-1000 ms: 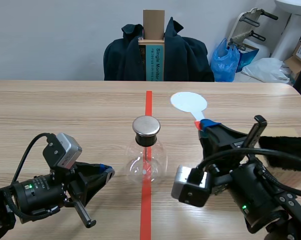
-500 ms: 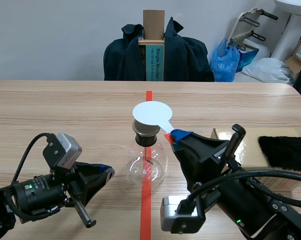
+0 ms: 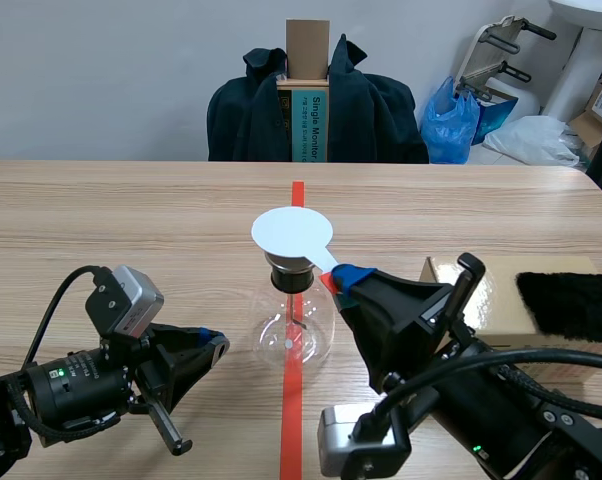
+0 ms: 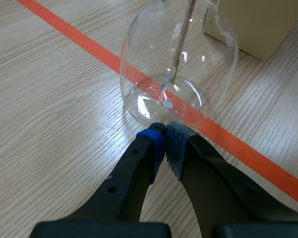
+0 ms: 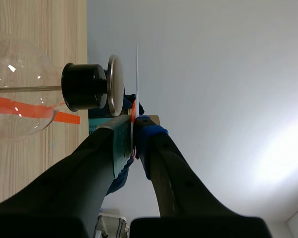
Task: Do the electroscope experiment.
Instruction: 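Hold the plate still at the electroscope, then move the plate toward and away from the electroscope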
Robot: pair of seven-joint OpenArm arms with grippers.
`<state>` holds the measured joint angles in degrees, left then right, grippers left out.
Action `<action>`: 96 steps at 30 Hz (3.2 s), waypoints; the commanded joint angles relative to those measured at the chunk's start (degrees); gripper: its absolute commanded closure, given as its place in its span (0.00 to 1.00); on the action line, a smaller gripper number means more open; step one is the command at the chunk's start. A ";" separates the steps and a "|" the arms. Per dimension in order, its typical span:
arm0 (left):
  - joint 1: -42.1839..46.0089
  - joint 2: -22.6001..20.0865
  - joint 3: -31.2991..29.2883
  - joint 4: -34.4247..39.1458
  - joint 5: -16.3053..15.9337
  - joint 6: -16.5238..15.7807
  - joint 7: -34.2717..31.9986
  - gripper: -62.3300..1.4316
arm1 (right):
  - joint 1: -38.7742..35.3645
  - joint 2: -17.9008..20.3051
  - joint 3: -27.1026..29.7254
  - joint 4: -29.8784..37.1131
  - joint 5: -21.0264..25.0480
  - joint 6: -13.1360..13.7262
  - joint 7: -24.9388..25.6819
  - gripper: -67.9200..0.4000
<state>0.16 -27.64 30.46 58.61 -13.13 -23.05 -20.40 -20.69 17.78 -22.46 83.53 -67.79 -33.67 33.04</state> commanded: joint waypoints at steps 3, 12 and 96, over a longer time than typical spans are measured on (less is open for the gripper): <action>-0.17 0.28 -0.24 1.27 -0.59 0.04 -0.81 0.94 | 0.35 0.15 0.63 1.16 0.22 -0.79 0.20 0.98; -0.17 0.28 -0.24 1.27 -0.59 0.04 -0.81 0.94 | 0.35 0.15 0.63 1.16 0.22 -0.79 0.17 0.98; -0.17 0.28 -0.24 1.27 -0.59 0.04 -0.79 0.94 | -1.70 0.13 2.29 1.16 -4.02 -2.75 0.37 0.98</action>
<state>0.16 -27.64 30.46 58.61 -13.13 -22.92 -20.38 -22.87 17.78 -20.58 83.53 -72.10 -35.59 33.45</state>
